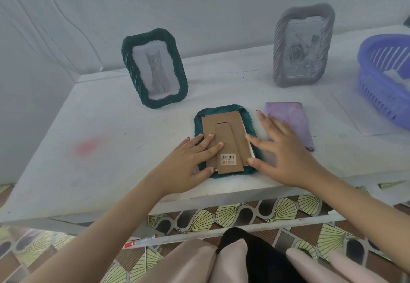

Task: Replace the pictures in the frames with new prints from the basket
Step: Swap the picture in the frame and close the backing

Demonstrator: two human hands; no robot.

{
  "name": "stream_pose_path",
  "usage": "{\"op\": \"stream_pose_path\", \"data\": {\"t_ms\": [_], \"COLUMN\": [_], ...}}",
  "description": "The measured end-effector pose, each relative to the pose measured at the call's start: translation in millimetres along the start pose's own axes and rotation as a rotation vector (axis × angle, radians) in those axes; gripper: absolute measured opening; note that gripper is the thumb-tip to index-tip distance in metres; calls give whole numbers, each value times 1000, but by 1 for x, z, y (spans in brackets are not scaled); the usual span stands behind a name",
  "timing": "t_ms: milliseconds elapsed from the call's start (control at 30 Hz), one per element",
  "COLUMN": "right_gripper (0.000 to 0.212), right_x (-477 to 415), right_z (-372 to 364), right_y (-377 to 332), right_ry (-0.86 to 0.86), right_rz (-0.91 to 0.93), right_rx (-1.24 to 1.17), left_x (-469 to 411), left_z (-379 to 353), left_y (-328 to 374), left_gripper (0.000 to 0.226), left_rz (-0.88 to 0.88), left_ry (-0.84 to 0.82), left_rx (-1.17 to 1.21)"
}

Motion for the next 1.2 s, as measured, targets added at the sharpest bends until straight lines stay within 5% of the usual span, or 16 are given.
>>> {"op": "stream_pose_path", "data": {"t_ms": [133, 333, 433, 533, 633, 767, 967, 1200], "right_gripper": [68, 53, 38, 40, 46, 52, 44, 40], "right_x": [6, 7, 9, 7, 1, -10, -18, -13], "right_z": [1, -7, -5, 8, 27, 42, 26, 1], "right_y": [10, 8, 7, -2, -11, -41, -64, -37], "right_ry": [70, 154, 225, 312, 404, 332, 121, 162], "right_rz": [-284, -409, -492, -529, -479, -334, -282, -440], "right_rx": [-51, -186, -580, -919, -957, -1040, -1014, -864], "left_x": [6, 5, 2, -3, -5, -12, -8, 12], "left_z": [1, -3, -4, 4, 44, 82, 107, 80], "left_y": [-7, -14, -9, 2, 13, 20, 9, -30], "left_gripper": [58, 81, 87, 99, 80, 41, 70, 53], "left_rz": [225, 404, 404, 429, 391, 452, 586, 732], "left_ry": [120, 286, 279, 253, 452, 587, 552, 526], "left_rx": [176, 665, 871, 726, 581, 908, 861, 1063]}}
Point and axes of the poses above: each hand's wrist, its own x-axis away from the middle knuckle, its own z-axis out of the back of the hand, y = z × x, the point moved 9 cm from there along -x, towards the middle knuckle, and after that the axes turned 9 degrees about y, right-handed, at the moved point
